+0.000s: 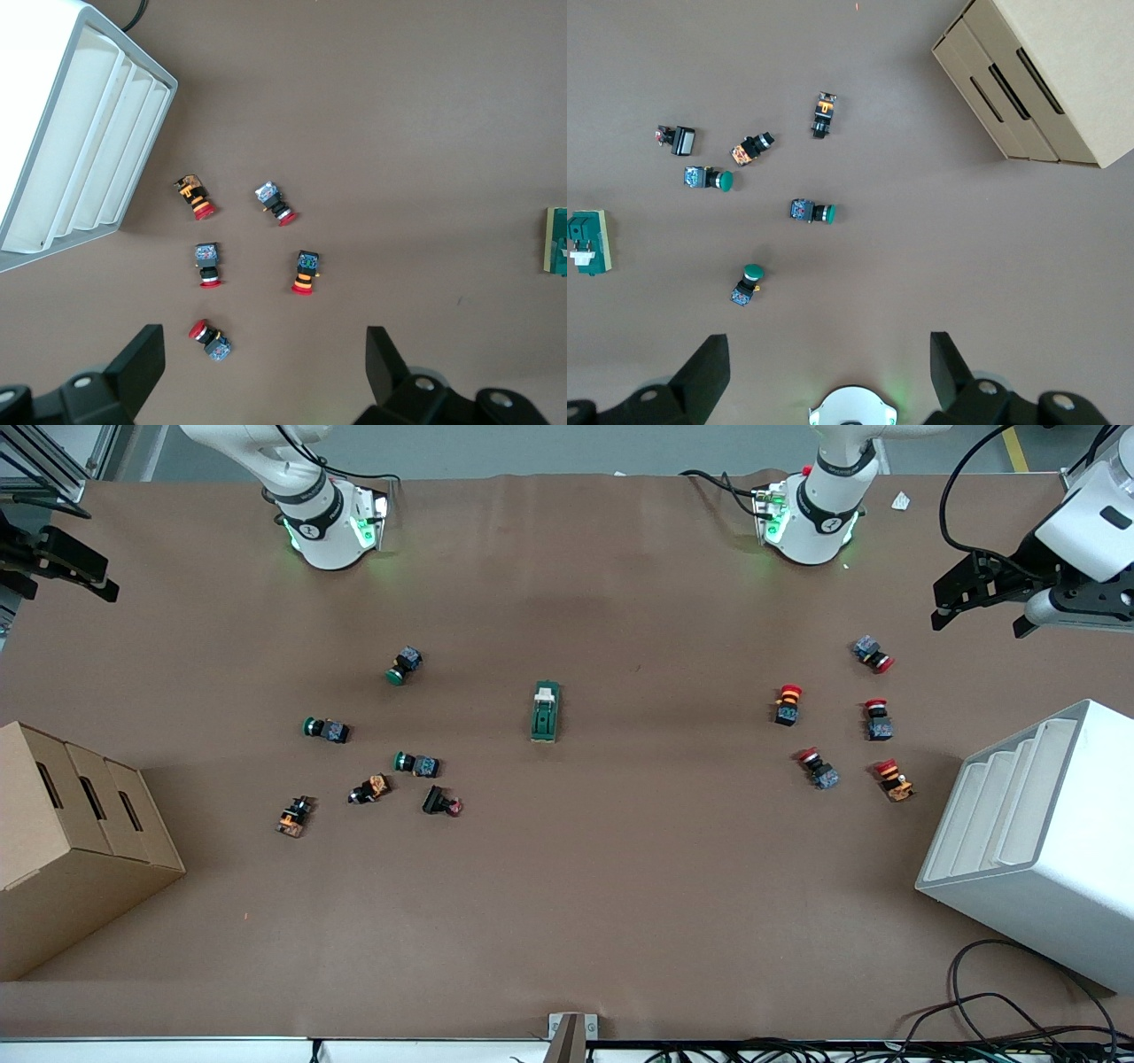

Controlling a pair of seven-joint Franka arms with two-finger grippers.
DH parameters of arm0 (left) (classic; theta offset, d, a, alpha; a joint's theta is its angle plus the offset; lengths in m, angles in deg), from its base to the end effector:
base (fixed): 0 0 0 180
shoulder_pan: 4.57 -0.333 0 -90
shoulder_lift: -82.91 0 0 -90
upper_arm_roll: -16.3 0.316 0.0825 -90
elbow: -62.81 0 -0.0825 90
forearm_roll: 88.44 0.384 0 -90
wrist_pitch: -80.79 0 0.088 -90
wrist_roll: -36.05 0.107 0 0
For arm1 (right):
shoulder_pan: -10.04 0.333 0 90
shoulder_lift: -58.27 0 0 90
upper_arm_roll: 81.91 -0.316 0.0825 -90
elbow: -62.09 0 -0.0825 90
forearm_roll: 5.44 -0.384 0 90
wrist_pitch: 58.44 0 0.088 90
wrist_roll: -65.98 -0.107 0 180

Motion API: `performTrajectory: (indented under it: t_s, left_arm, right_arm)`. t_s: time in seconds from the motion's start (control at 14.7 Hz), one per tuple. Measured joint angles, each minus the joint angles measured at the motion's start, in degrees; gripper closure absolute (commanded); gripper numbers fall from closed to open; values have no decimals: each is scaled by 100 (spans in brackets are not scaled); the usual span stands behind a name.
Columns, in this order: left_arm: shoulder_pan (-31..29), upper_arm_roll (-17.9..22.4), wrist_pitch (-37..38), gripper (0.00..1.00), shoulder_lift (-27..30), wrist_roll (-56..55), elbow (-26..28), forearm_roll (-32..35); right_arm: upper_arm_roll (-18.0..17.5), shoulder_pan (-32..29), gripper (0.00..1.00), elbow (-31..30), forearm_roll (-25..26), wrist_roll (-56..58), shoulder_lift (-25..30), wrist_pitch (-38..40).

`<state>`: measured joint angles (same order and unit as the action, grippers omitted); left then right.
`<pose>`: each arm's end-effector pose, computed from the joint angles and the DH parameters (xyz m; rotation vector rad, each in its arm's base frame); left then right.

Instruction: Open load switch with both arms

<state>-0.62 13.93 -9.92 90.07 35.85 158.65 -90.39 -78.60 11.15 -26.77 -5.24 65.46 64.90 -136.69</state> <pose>0.5125 -0.0618 0.6443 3.1059 -0.1660 0.0523 0.4948 -0.0215 0.6771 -3.1346 0.0744 0.1092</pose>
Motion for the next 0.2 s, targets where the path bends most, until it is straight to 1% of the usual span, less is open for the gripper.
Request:
performTrajectory:
  t_s: [0.2]
  left_arm:
    - [-1,3,1,0,0,-4,-2,-1]
  right_arm:
    - [3,-7,0,-45,0,-1,2,-74]
